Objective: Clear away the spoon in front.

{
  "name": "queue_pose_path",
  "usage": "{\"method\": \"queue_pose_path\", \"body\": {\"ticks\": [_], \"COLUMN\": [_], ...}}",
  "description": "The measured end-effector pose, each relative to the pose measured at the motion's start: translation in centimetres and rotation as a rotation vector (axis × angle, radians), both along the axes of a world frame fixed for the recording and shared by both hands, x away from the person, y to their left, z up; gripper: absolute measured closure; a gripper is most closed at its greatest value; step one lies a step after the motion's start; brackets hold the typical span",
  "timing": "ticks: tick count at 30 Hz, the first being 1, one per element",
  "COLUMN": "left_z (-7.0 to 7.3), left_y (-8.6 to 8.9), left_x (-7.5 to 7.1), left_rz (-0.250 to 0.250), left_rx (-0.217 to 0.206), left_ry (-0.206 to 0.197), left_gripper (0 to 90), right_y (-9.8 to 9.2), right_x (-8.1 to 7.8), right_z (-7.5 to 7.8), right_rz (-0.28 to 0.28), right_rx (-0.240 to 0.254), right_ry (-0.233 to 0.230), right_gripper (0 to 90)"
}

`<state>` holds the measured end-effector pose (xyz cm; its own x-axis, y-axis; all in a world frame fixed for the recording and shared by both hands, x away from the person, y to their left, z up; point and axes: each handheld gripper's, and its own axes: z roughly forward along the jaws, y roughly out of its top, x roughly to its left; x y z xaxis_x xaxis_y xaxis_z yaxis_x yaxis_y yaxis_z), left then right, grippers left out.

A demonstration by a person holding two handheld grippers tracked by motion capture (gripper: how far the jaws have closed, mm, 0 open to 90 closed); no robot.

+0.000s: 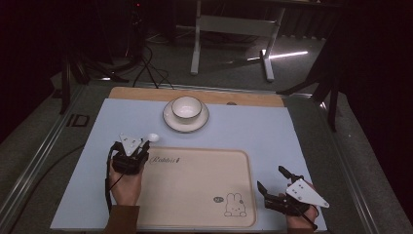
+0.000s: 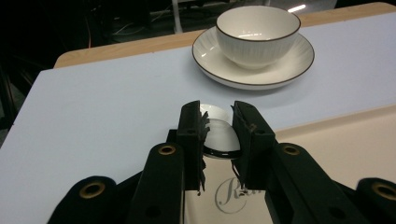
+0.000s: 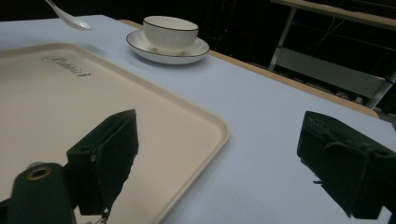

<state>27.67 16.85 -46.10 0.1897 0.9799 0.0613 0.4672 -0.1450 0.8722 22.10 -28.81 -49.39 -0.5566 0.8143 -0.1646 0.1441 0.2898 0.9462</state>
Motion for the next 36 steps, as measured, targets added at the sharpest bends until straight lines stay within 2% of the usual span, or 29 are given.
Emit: {"method": "queue_pose_path", "body": {"ticks": [36], "left_z": [-1.4], "left_y": [-0.1], "left_x": [-2.2], "left_rz": [0.02], "left_rx": [-0.021], "left_ry": [-0.01], "left_gripper": [74.2], "right_y": [0.0], "right_x": [0.0], "right_z": [0.0], "right_rz": [-0.001], "right_rx": [0.0], "right_ry": [-0.001], "right_gripper": [12.3]}}
